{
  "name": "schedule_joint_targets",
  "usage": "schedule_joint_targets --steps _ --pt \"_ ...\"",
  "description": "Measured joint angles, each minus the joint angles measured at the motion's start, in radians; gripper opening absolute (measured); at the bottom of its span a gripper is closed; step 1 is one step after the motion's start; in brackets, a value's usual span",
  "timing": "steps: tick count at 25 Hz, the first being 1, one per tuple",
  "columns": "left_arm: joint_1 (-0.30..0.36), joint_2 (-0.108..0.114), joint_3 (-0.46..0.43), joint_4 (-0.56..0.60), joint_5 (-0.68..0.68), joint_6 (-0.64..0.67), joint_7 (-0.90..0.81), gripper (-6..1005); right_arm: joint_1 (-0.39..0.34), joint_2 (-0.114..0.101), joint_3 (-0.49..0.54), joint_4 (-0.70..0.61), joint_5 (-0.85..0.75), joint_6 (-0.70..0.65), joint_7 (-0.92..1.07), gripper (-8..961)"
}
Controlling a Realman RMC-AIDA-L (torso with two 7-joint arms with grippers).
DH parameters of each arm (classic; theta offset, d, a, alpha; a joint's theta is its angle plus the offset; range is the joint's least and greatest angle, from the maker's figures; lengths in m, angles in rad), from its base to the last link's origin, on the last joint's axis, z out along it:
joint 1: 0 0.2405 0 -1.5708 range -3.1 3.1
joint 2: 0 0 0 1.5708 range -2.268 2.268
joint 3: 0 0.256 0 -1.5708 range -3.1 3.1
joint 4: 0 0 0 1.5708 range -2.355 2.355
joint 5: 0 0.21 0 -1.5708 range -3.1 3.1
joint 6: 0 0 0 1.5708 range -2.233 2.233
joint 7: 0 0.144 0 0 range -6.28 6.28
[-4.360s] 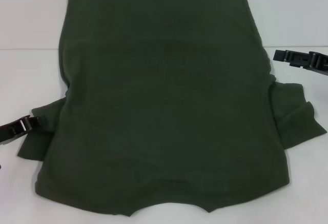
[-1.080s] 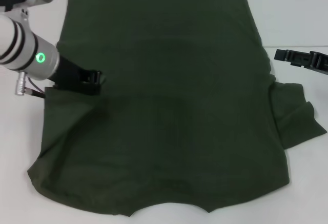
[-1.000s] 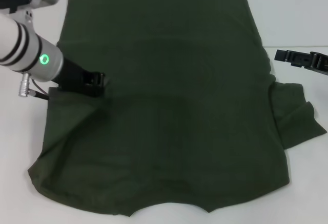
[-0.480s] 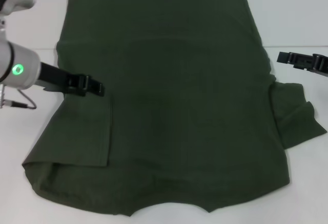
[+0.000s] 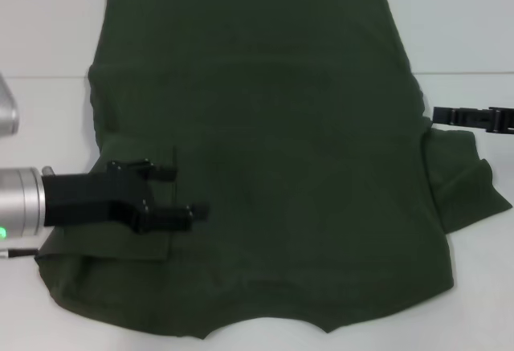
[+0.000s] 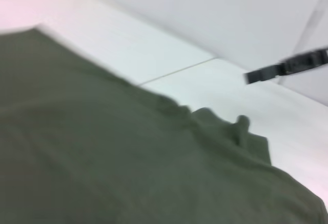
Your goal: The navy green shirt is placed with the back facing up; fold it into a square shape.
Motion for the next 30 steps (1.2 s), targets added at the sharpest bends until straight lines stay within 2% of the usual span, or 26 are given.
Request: schedule_joint_targets --steps 1,3,6,9,14,23,30 --pt "0.007 0.001 -0.002 -0.021 -0.021 -0.002 0.037 899 0.002 -0.009 0.0 -0.006 -0.023 -0.022 0.025 750" --pt "0.008 0.004 -0.033 -0.071 -0.067 -0.004 0.065 903 0.004 -0.028 0.005 -0.033 -0.073 -0.068 0.11 749" --pt "-0.002 0.006 -0.096 -0.124 -0.109 -0.002 -0.008 910 -0.007 -0.051 0.02 -0.113 -0.15 -0.131 0.279 749" --pt "-0.017 0.006 -0.13 -0.156 -0.136 -0.008 -0.111 916 -0.012 -0.061 0.046 -0.205 -0.28 -0.181 0.419 748" --pt "-0.032 0.008 -0.164 -0.176 -0.159 -0.012 -0.199 922 0.023 -0.056 0.058 -0.232 -0.526 -0.157 0.48 747" --pt "-0.033 0.008 -0.172 -0.203 -0.192 -0.003 -0.233 919 0.043 -0.008 0.043 -0.161 -0.534 0.003 0.347 745" --pt "-0.035 0.008 -0.173 -0.205 -0.199 0.0 -0.254 919 0.096 -0.021 0.057 -0.021 -0.53 0.073 0.377 744"
